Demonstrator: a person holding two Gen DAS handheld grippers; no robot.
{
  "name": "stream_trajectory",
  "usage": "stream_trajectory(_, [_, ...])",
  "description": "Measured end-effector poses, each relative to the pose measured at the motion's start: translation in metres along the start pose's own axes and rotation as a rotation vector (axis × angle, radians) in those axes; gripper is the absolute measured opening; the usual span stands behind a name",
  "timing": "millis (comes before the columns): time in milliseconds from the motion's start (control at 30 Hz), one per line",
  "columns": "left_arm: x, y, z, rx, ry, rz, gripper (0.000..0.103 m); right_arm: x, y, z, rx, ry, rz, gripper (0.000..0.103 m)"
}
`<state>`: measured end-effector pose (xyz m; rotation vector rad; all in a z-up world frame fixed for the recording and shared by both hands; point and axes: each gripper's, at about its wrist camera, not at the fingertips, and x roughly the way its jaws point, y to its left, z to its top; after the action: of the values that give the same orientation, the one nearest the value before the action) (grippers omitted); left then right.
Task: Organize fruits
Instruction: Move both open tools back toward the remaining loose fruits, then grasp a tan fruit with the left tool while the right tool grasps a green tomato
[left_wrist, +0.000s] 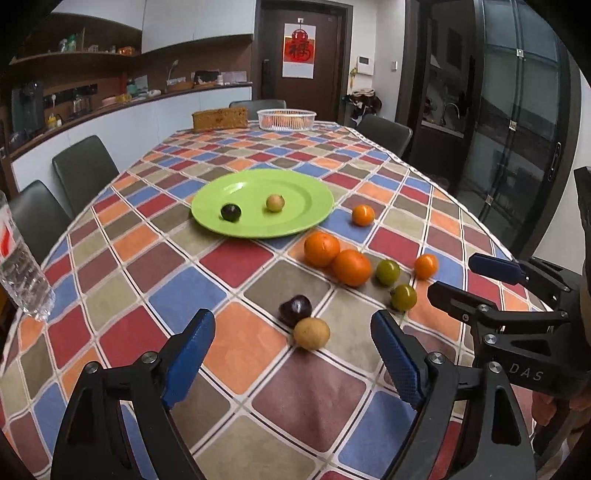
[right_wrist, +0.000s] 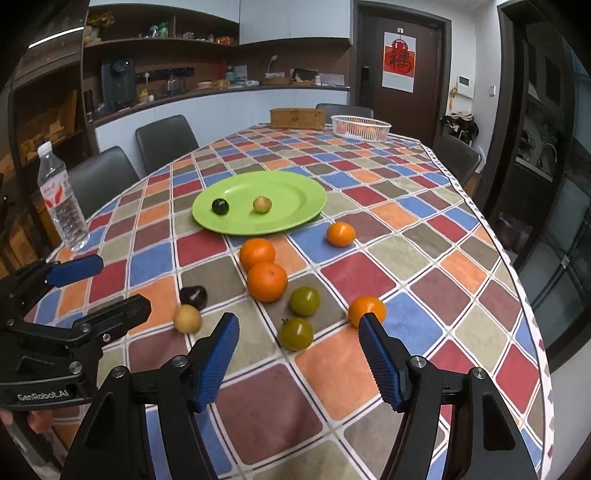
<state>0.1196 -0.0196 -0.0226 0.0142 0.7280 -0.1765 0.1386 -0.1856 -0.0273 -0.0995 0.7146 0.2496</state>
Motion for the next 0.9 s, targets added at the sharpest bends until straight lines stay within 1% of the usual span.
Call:
stream_trajectory(200, [0.013, -0.006, -0.006, 0.031, 0.03, -0.012, 0.084, 0.011, -0.003, -0.007, -0.011, 0.029, -0.003, 0.068])
stream_trajectory(500, [0.035, -0.007, -0.011, 0.027, 0.092, -0.042, 0.071, 0.031, -0.004, -0.012, -0.012, 0.085, 0.021, 0.066])
stream_trajectory(567, [0.04, -0.006, -0.011, 0.021, 0.104, -0.048, 0.064, 0.035, -0.004, -0.013, -0.009, 0.094, 0.028, 0.063])
stream_trajectory(633, [0.043, -0.006, -0.011, 0.015, 0.116, -0.056, 0.061, 0.04, -0.005, -0.012, -0.007, 0.105, 0.038, 0.06])
stream_trajectory(767, [0.051, -0.006, -0.011, -0.002, 0.142, -0.074, 0.049, 0.049, -0.005, -0.011, -0.006, 0.12, 0.049, 0.052])
stream_trajectory(833, [0.054, -0.007, -0.011, -0.007, 0.151, -0.081, 0.046, 0.053, -0.006, -0.011, -0.003, 0.128, 0.053, 0.051])
stream_trajectory(900, [0.057, -0.008, -0.011, -0.008, 0.163, -0.092, 0.041, 0.056, -0.007, -0.011, 0.003, 0.132, 0.059, 0.048])
